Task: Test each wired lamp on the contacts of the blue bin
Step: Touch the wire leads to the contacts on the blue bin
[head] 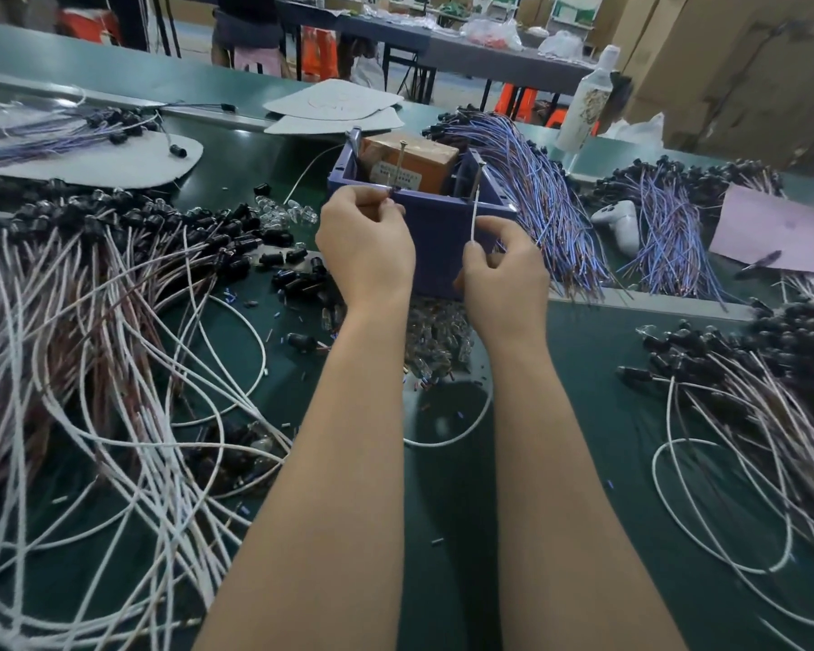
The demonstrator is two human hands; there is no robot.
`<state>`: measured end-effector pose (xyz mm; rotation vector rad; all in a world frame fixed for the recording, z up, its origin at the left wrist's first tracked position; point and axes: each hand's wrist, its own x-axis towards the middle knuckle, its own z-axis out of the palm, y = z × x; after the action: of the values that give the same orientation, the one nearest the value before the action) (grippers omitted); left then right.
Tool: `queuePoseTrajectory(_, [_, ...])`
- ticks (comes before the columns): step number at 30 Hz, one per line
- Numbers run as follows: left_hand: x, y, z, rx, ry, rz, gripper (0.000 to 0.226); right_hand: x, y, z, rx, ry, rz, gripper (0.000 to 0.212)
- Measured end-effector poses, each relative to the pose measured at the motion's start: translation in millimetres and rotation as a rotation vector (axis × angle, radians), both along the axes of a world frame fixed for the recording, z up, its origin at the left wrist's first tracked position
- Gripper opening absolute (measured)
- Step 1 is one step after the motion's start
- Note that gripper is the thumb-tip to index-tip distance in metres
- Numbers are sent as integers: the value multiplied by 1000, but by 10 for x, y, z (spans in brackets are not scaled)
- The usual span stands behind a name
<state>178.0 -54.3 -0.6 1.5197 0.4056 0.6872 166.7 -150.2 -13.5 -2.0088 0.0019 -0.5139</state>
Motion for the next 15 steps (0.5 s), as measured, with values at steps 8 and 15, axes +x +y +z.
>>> queuePoseTrajectory(8, [25,-30,28,-15,-14,-29,10,-16,2,17,-19,-6,-1,28])
queuePoseTrajectory(15, [24,-46,22,16,-33,-27,11,-24,4,41,-35,-3,-21,30])
